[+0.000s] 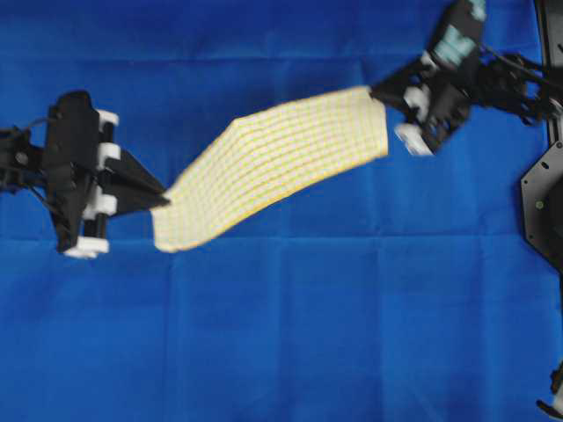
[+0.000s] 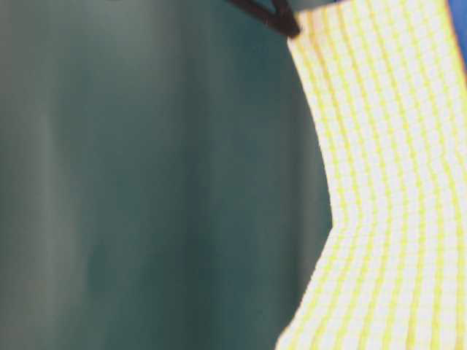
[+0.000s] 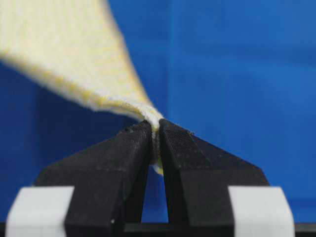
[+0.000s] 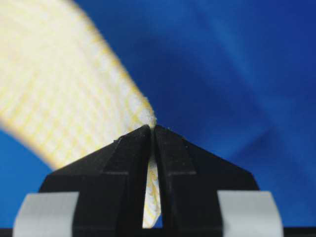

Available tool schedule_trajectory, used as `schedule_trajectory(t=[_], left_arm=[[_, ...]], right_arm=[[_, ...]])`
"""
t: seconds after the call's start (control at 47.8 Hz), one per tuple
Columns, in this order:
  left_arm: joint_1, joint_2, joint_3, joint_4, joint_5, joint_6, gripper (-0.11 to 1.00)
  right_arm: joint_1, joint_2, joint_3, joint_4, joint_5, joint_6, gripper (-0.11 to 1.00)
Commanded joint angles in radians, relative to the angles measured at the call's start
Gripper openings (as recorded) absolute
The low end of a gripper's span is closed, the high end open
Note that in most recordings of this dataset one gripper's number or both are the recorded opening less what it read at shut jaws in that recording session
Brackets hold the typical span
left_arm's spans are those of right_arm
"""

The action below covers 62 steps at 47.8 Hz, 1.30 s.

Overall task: Fold the yellow towel.
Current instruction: 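Lift the strip and rotate it vertical, right gripper moving to top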

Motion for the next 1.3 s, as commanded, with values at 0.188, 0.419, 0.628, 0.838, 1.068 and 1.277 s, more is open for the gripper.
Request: schedule_trajectory(t=[0.188, 0.419, 0.628, 0.838, 1.068, 1.277], left_arm=[[-0.057, 0.138, -0.141, 0.002, -0.051, 0.011, 0.05], [-0.066, 0.253, -0.262, 0.002, -0.051, 0.014, 0.05], [-0.066, 0.390, -0.405, 0.002, -0.052, 0.025, 0.05], [-0.077, 0.494, -0.535, 0.002, -0.048, 0.086, 0.05], [-0.097, 0.572, -0.637, 0.002, -0.046, 0.094, 0.05], [-0.098, 0.598, -0.672, 0.002, -0.035, 0.095, 0.05]], right_arm=[[-0.106, 0.175, -0.219, -0.097, 0.003, -0.003, 0.04], [-0.141, 0.270, -0.353, -0.143, 0.041, -0.008, 0.04], [-0.156, 0.314, -0.423, -0.173, 0.057, -0.012, 0.04], [-0.163, 0.333, -0.456, -0.198, 0.057, -0.012, 0.04], [-0.181, 0.337, -0.466, -0.209, 0.052, -0.012, 0.04], [-0.187, 0.337, -0.468, -0.209, 0.052, -0.012, 0.04]])
